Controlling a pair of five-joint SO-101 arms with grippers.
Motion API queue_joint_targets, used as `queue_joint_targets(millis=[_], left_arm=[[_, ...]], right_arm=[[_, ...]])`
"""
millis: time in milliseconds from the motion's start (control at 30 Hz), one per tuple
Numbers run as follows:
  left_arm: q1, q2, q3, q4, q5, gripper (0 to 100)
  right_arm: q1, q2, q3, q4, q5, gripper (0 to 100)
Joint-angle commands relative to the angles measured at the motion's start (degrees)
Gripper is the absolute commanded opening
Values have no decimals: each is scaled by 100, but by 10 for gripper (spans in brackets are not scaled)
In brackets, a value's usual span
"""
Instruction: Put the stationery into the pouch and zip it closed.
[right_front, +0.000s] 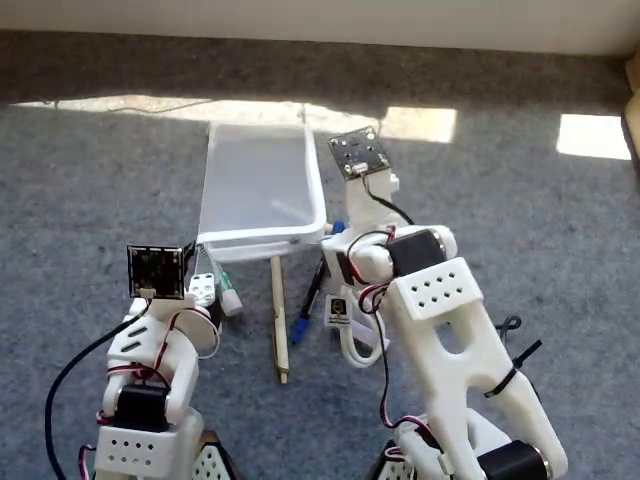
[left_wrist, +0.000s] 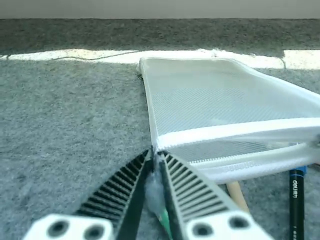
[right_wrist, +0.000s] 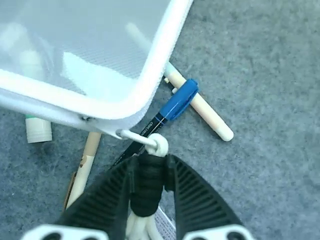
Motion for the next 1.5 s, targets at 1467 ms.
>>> queue_joint_targets(millis=[1467], left_arm=[[-145, -57, 110, -149, -35, 75]], right_arm=[[-1358, -2879, -242, 1209, 0, 5]])
